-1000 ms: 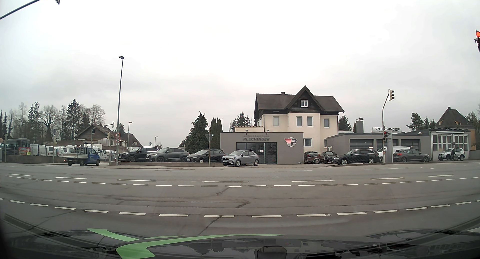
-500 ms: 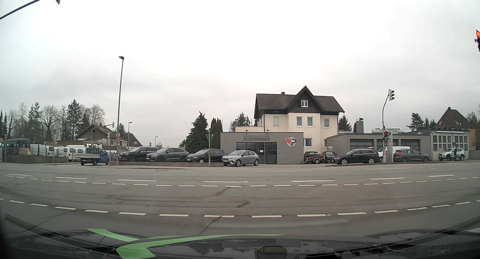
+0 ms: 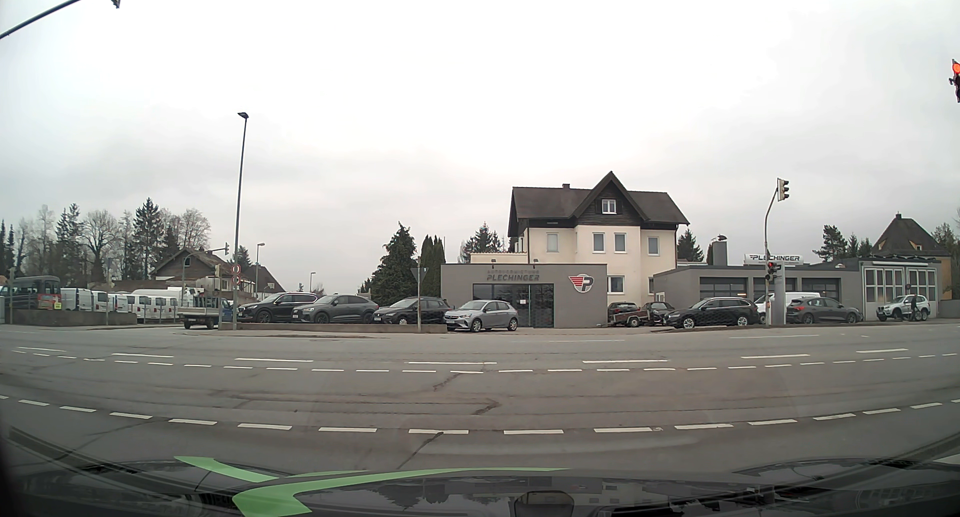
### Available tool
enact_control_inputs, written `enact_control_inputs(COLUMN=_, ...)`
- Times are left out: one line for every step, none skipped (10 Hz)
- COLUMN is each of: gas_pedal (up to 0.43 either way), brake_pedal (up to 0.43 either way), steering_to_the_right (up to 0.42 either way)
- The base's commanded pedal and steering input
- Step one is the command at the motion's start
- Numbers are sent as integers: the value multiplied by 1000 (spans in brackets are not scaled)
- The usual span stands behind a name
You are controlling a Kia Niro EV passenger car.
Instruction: Follow the waypoints while adhering to traffic rules and regulations
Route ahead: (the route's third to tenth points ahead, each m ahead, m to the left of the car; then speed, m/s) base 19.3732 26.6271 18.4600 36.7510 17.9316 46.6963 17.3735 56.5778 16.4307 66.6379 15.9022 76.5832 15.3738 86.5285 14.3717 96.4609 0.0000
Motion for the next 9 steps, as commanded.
enact_control_inputs(gas_pedal=0, brake_pedal=341, steering_to_the_right=-3)
enact_control_inputs(gas_pedal=0, brake_pedal=341, steering_to_the_right=-3)
enact_control_inputs(gas_pedal=0, brake_pedal=341, steering_to_the_right=-3)
enact_control_inputs(gas_pedal=0, brake_pedal=341, steering_to_the_right=-3)
enact_control_inputs(gas_pedal=0, brake_pedal=341, steering_to_the_right=-3)
enact_control_inputs(gas_pedal=0, brake_pedal=341, steering_to_the_right=-3)
enact_control_inputs(gas_pedal=0, brake_pedal=341, steering_to_the_right=-3)
enact_control_inputs(gas_pedal=0, brake_pedal=341, steering_to_the_right=-3)
enact_control_inputs(gas_pedal=0, brake_pedal=341, steering_to_the_right=-3)
